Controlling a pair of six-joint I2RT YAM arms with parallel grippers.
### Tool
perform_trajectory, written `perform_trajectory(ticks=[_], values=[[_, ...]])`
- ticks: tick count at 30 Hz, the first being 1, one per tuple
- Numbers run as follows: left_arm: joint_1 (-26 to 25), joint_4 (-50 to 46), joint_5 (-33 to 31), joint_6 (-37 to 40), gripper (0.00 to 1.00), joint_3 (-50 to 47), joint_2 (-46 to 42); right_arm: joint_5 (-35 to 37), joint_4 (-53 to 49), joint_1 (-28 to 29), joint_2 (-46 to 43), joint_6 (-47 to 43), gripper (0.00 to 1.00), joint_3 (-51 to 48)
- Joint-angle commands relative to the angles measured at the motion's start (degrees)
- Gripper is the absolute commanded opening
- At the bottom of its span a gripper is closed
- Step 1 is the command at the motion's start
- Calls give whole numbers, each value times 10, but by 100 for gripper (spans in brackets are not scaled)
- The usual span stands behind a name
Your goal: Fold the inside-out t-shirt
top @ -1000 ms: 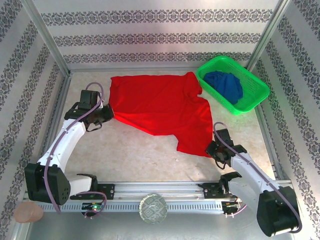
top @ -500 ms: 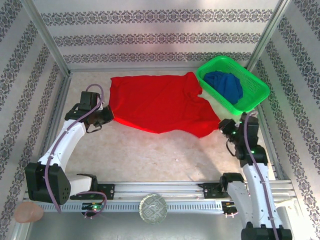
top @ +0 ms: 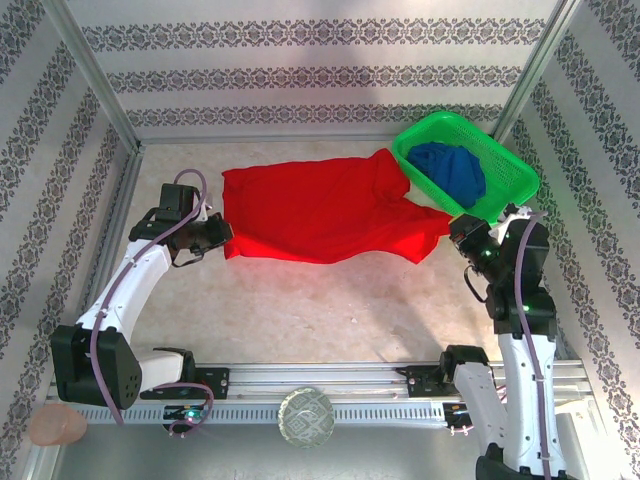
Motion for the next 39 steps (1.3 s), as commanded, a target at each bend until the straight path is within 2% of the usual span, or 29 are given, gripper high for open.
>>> perform_trajectory(ticks=[1, 5, 8, 11, 15, 22, 26, 31, 36, 39], values=[[5, 10, 37, -4, 15, 1, 23, -11, 53, 3, 18, 29, 0, -28], [5, 52, 25, 9, 14, 3, 117, 23, 160, 24, 82, 39, 0, -89], [9, 67, 11, 23, 8, 19, 197, 63, 190, 28, 131, 20, 0, -104], [21, 82, -1, 28, 7, 29, 240, 101, 191, 21, 143, 4, 0, -108], [51, 91, -6, 27, 8, 31, 248, 131, 168, 3, 129, -8, 0, -99], [109, 74, 2, 40, 26, 53, 235, 154, 138, -11, 109, -21, 0, -81], [116, 73, 17, 35, 28, 62, 226, 138, 142, -12, 112, -17, 0, -79], [86, 110, 36, -4, 34, 9, 178, 110, 153, -11, 120, -15, 0, -81], [10, 131, -55, -39, 35, -53, 129, 108, 156, -11, 118, -16, 0, -87], [-7, 138, -100, -58, 34, -67, 130, 104, 157, -11, 120, -15, 0, -89]])
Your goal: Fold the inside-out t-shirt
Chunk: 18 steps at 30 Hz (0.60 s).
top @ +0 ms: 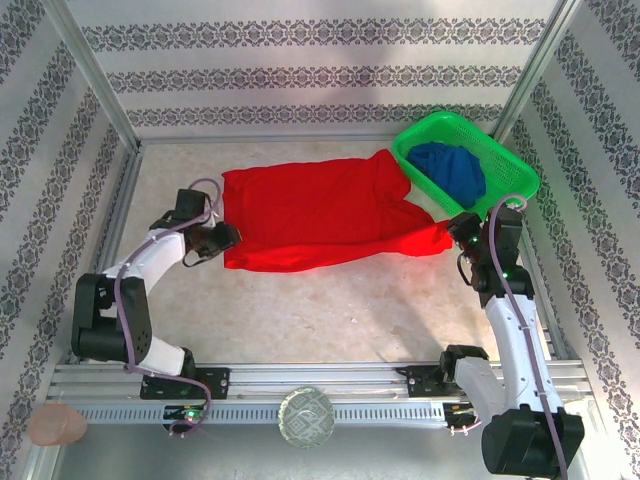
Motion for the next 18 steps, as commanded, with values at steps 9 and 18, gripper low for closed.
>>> perform_trajectory(ticks=[9, 18], values=[[-24, 23, -88, -35, 35, 14, 48, -11, 20, -2, 4, -6, 0, 7], [-39, 46, -91, -46, 35, 5, 71, -11, 23, -2, 4, -7, 0, 6]])
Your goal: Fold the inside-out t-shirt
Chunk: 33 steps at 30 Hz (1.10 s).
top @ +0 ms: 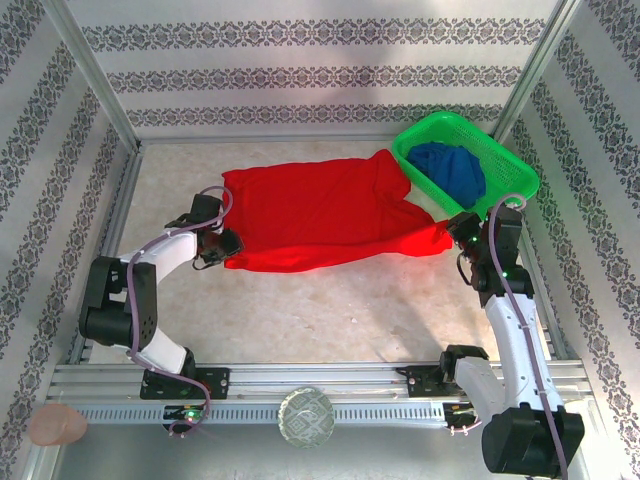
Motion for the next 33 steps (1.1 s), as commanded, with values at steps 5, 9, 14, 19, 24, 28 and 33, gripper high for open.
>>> perform_trajectory(ticks=[5, 9, 14, 19, 24, 28, 33], values=[[-11, 23, -11, -10, 26, 11, 21, -7, 21, -3, 1, -6, 0, 6], [-11, 23, -15, -9, 17, 12, 25, -6, 20, -2, 0, -7, 0, 9], [-11, 16, -25, -10, 0, 16, 11, -5, 19, -2, 1, -7, 0, 12], [-8, -30, -33, 12, 0, 70, -40, 1, 17, -4, 9, -8, 0, 44], [34, -77, 28, 29, 0, 187, -100, -19, 12, -16, 47, -15, 0, 147], [90, -71, 121, 12, 0, 273, -122, -25, 4, -38, 70, -14, 0, 229], [126, -47, 196, -19, 0, 329, -123, -45, 5, -64, 83, 3, 0, 287]])
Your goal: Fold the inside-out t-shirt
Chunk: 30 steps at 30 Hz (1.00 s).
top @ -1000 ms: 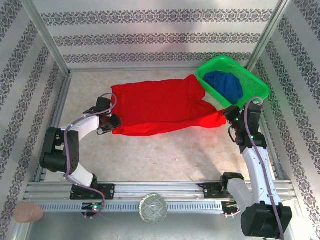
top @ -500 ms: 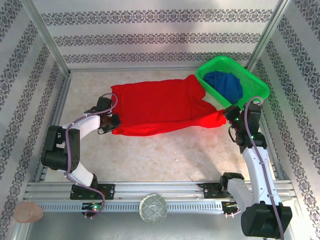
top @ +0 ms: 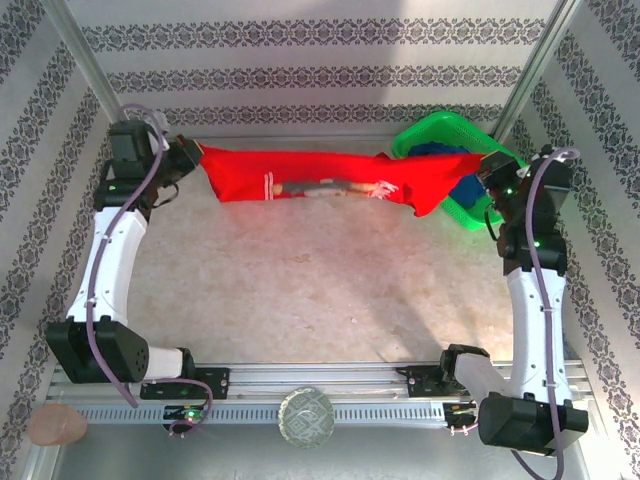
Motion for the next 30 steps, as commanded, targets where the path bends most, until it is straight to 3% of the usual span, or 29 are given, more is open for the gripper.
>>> perform_trajectory(ticks=[1, 10, 17, 22, 26, 30], values=[[11, 9, 71, -22, 0, 12, 2, -17, 8, -14, 5, 7, 0, 32], [36, 112, 106, -111, 0, 49, -50, -113, 17, -68, -8, 53, 0, 131], [36, 108, 80, -152, 0, 194, -71, -131, 7, -104, -17, 83, 0, 302], [42, 63, 79, -162, 0, 300, -15, -136, 0, -108, 8, 84, 0, 406], [52, 40, 93, -160, 0, 333, 55, -149, 21, -105, 42, 98, 0, 415], [58, 42, 112, -157, 0, 342, 145, -135, 40, -52, 93, 85, 0, 407]])
